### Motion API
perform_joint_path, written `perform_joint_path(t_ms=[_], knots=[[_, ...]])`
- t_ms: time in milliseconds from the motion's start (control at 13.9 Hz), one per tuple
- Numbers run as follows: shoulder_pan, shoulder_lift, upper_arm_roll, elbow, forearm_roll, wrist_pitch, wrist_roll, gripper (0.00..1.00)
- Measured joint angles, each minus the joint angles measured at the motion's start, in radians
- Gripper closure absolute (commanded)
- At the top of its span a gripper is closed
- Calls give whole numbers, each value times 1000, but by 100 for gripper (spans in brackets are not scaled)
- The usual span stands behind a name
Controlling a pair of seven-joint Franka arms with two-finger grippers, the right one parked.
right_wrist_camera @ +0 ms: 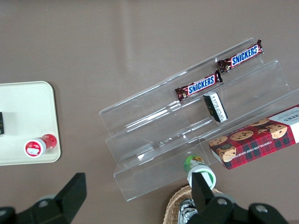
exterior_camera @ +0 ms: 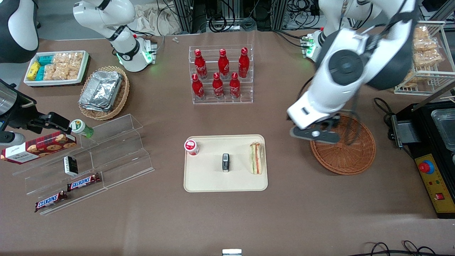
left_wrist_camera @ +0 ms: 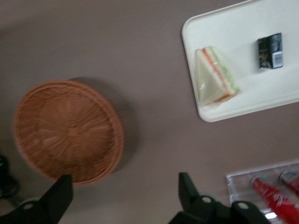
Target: Place sandwich from basket to tray
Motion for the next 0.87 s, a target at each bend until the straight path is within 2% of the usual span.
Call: perform_joint_path(t_ms=[216,361,433,649,866], knots=[[2,-111,156,-1,-52,-132,232,0],[21,-169,250,-6,-58,-185,319,0],[56,-192,268,-10,-58,-199,343,0],[126,-228,262,-21,-58,-208,348,0],[197,-229,156,-22,-58,-208,271,0]])
